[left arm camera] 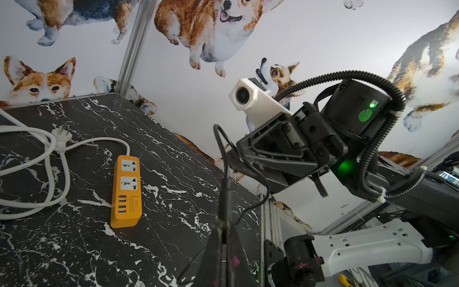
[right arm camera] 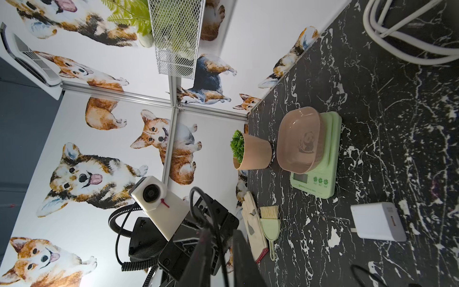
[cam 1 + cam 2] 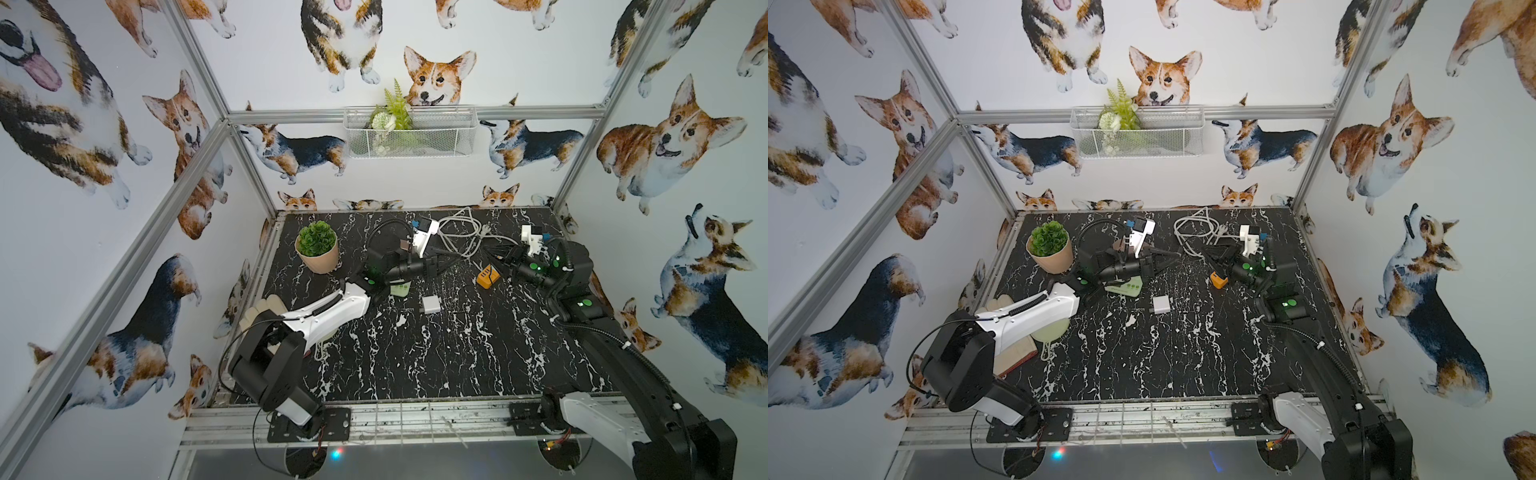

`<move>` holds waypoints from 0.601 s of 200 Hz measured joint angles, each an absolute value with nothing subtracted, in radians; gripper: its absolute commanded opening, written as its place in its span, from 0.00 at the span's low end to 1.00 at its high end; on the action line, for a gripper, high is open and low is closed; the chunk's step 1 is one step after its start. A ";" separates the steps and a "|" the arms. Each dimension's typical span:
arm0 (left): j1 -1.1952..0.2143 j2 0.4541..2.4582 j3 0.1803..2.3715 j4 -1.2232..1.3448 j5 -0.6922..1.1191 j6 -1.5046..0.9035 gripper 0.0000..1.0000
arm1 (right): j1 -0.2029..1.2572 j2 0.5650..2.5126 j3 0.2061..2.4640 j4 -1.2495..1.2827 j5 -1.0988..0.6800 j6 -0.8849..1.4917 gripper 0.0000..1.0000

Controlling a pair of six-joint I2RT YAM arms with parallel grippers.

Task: Charge the electronic scale
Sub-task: Pick up the charging cable from the center of the board.

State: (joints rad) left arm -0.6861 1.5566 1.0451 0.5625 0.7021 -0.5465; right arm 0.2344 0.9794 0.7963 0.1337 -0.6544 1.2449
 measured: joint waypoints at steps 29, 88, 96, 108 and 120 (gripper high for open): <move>-0.681 1.541 1.060 0.487 0.731 -0.515 0.00 | 0.181 0.976 0.811 0.147 -0.713 1.160 0.66; -0.659 1.553 1.177 0.270 0.920 -0.456 0.00 | 0.138 1.136 0.903 0.281 -1.027 0.937 0.75; -0.658 1.557 1.198 0.230 0.949 -0.442 0.00 | 0.143 1.176 0.909 0.301 -1.070 0.931 0.74; -0.658 1.558 1.225 0.156 0.984 -0.411 0.00 | 0.150 1.225 0.914 0.331 -1.144 0.923 0.74; -0.657 1.556 1.251 0.084 1.003 -0.374 0.00 | 0.167 1.256 0.923 0.373 -1.208 0.923 0.72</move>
